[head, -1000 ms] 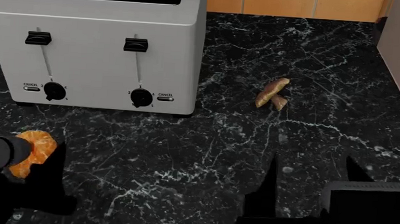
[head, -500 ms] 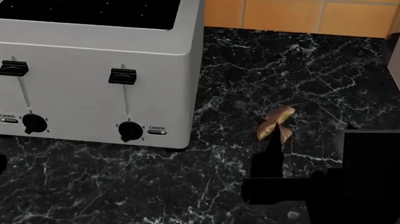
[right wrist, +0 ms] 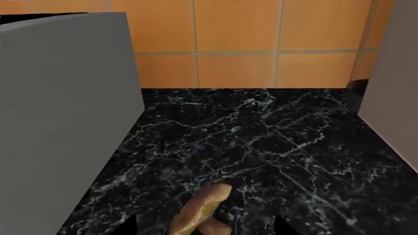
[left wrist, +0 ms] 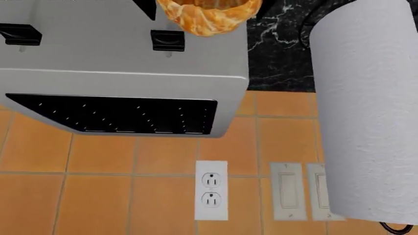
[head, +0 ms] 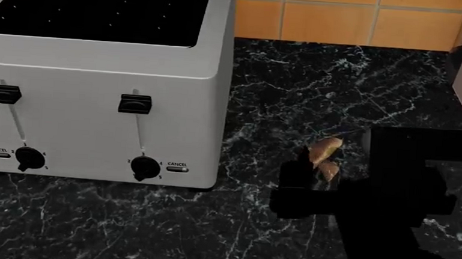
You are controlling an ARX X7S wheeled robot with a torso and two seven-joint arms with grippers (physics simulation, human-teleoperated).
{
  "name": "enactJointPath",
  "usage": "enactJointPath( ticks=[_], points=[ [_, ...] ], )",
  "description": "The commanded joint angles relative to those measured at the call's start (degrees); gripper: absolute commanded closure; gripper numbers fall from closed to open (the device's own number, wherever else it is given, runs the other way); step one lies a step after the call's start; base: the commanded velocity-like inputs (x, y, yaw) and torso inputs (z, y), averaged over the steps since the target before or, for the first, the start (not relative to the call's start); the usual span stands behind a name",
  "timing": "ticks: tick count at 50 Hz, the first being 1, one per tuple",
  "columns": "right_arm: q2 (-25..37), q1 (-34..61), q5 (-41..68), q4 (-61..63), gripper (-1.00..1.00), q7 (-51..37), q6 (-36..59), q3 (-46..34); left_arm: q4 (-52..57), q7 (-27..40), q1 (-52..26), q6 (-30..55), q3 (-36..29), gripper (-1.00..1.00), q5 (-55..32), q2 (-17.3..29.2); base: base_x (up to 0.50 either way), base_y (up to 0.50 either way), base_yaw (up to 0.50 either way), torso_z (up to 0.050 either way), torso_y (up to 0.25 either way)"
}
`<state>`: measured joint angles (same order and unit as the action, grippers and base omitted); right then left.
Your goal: Place the tangerine and the mushroom on separate cutting boards.
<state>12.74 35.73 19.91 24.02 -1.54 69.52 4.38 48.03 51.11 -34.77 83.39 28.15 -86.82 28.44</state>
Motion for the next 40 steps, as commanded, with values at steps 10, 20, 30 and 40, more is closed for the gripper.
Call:
enactJointPath(
  ticks=[10, 20, 30, 40],
  points=[
    [-1.9, 8.5, -2.9, -20.9, -1.0, 0.6, -4.1, -5.1, 0.9, 0.3, 2.8, -3.0, 2.4, 1.0, -2.2, 1.6, 0.0, 0.0, 0.0, 0.0, 0.0],
    [-2.3, 12.3, -4.9, -32.3, -1.0, 1.5, -9.9, -8.3, 1.1, 0.1, 3.5, -3.7, 2.0, 1.0, -1.8, 2.1, 0.0, 0.0, 0.0, 0.0, 0.0],
    [-2.6, 12.5, -6.5, -39.3, -1.0, 1.6, -15.0, -10.2, 0.9, 0.4, 3.4, -4.2, 1.1, 1.0, -2.1, 3.1, 0.0, 0.0, 0.0, 0.0, 0.0],
    [-2.1, 10.4, -5.7, -28.4, 1.0, -0.2, -12.5, -9.7, 1.0, 1.9, 3.1, -4.8, 0.2, 1.0, -3.6, 4.1, 0.0, 0.0, 0.0, 0.0, 0.0]
  ],
)
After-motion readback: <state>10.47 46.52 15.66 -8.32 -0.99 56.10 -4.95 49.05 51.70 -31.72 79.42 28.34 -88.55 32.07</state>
